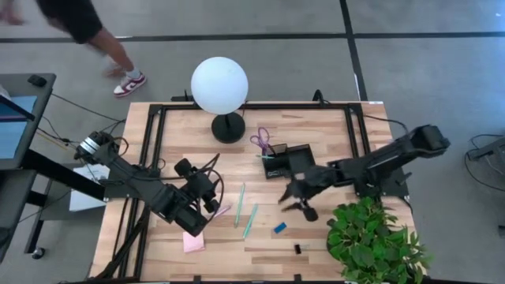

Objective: Pick and place office supplies into organizer
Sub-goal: Put the black binder clip into the black desk organizer

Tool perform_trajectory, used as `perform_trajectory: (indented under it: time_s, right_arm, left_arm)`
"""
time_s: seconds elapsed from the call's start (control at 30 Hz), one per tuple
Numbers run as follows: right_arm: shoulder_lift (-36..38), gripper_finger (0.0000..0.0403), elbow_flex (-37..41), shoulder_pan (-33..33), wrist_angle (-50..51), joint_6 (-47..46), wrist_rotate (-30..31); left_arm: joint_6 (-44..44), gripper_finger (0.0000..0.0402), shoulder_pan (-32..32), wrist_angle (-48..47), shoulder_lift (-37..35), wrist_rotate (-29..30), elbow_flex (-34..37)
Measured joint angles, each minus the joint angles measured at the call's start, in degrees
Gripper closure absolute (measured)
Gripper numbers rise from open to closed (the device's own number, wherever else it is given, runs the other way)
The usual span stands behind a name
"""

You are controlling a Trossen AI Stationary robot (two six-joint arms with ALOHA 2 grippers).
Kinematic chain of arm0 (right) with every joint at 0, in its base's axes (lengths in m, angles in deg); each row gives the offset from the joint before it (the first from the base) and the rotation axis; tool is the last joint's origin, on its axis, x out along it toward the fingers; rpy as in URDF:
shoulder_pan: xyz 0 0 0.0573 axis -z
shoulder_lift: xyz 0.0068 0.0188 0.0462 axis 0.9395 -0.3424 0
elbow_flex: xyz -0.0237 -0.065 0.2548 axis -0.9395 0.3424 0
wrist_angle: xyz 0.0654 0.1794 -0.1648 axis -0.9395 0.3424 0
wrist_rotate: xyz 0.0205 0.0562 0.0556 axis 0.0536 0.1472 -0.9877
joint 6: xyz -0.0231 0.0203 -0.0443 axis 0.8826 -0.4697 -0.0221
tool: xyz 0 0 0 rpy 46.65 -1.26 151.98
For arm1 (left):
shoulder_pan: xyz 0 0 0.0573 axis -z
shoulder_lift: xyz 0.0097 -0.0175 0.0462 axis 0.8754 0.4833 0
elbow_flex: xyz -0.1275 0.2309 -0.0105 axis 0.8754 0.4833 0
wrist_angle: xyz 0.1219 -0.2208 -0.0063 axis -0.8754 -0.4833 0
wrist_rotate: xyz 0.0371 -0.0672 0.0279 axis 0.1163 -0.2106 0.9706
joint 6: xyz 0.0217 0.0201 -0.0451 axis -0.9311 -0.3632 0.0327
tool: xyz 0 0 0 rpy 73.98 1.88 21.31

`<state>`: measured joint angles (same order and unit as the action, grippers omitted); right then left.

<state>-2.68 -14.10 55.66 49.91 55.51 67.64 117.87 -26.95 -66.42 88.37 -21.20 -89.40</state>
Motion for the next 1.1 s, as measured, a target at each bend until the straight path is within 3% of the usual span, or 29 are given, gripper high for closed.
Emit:
perform_trajectory:
  time_s: [0.1,0.2,0.47,0.63,0.87,0.97,1.1]
  right_arm:
    - [-6.0,0.0269,0.0,0.1,-5.3,-0.4,-11.8]
    - [-11.1,0.0269,-0.1,-1.0,-11.0,-1.9,-17.9]
    - [-22.5,0.0269,-6.4,-4.8,-12.7,-7.3,-16.5]
    - [-26.6,0.0269,-12.4,-6.1,-5.5,1.4,-20.5]
    - [-29.9,0.0271,-20.0,-6.6,10.6,2.0,-32.9]
    - [-31.5,0.0280,-22.0,-6.5,14.4,2.9,-32.5]
    - [-31.7,0.0297,-23.2,-4.6,19.8,3.9,-24.5]
  left_arm:
    - [-0.5,0.0191,0.0,0.4,0.0,0.0,0.0]
    - [-0.6,0.0191,0.0,0.3,0.0,0.2,0.0]
    - [-1.4,0.0191,0.0,0.2,0.0,1.3,0.0]
    - [-2.2,0.0191,-0.1,0.2,0.0,1.4,0.0]
    - [-2.2,0.0191,-0.1,0.2,0.0,1.5,0.0]
    - [-3.1,0.0191,-0.1,0.2,0.0,2.3,0.0]
    - [-3.4,0.0191,-0.1,0.2,0.0,2.4,0.0]
